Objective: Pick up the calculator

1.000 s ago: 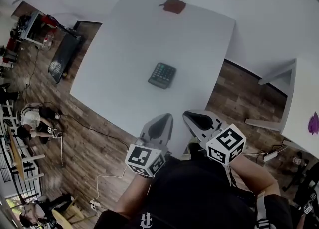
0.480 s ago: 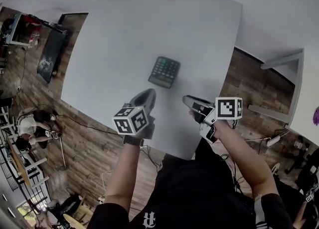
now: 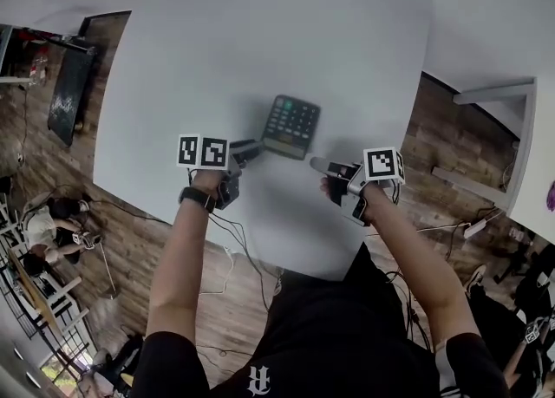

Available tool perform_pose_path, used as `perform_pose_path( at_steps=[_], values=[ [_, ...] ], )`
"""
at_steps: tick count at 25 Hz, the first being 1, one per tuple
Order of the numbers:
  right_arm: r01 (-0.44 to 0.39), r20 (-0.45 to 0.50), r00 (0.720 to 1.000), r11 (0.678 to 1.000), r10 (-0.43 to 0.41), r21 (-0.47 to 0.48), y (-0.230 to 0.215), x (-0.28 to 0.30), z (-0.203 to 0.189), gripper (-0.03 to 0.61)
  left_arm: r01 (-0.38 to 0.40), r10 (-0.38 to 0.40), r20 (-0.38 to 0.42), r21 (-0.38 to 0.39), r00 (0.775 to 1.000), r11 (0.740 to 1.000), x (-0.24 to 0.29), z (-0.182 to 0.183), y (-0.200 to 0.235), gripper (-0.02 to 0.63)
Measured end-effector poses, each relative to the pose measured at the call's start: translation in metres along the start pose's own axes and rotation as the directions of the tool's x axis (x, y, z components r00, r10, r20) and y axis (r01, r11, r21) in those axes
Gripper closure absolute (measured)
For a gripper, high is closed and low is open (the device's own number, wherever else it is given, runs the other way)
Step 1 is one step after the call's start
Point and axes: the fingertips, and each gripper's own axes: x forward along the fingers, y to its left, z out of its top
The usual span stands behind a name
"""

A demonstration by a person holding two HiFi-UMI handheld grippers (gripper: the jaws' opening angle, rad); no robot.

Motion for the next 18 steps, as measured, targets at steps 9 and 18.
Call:
perform_pose_path(
  at_steps=[9, 18],
  values=[
    [0.027, -0.024, 0.999, 0.996, -0.025, 0.083, -0.018, 0.034, 0.011, 0.43, 0.218, -0.239, -0.229, -0.112, 0.944, 0.969, 0.025, -0.003, 0.004, 0.495],
    [-0.014, -0.022, 1.0, 0.992, 0.017, 0.126, -0.023, 0.053, 0.013, 0.431, 0.333, -0.366, -0.257, -0.165, 0.894, 0.929, 0.041, -0.007, -0.004, 0.495]
  ],
)
